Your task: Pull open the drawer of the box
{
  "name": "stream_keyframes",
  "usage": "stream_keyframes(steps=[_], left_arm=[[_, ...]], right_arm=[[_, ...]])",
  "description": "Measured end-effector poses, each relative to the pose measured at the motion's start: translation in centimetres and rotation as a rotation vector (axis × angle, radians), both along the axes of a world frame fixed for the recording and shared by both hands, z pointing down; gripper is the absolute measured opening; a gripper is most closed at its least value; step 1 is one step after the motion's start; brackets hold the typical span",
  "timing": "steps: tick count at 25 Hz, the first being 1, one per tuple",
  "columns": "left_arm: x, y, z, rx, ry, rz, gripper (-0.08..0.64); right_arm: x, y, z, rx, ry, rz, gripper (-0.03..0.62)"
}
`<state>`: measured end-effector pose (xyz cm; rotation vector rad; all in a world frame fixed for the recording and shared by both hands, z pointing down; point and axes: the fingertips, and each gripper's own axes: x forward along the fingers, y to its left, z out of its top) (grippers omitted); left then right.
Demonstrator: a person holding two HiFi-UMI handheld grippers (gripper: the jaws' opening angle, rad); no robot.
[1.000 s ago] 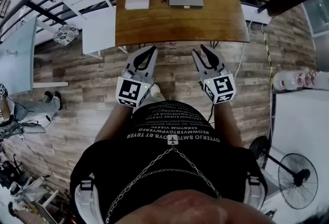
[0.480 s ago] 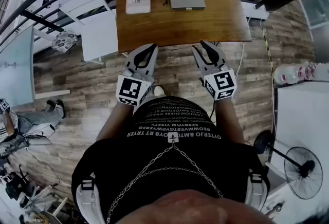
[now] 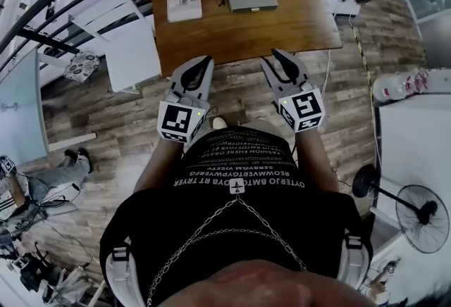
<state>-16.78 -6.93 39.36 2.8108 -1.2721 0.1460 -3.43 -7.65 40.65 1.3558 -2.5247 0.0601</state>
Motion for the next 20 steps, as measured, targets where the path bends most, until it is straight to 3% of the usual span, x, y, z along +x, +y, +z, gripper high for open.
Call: stream_keyframes(steps=[6, 11, 20], left_arm=[[-0.1, -0.5, 0.4, 0.005, 0.012, 0.018, 0.005], [-1.1, -0.5, 1.8, -0.048, -0.003, -0.007, 0.005], [0.2, -2.6, 1.3, -0.035, -0.001, -0.025, 0.005]], right_arm=[[-0.1, -0.3, 0.5, -0.019, 0.017, 0.015, 0.124], [-1.5, -0.6, 0.8, -0.024, 0.011, -0.019, 0.124], [-0.6, -3.2, 1.0, -0.042, -0.002, -0.043, 0.124]])
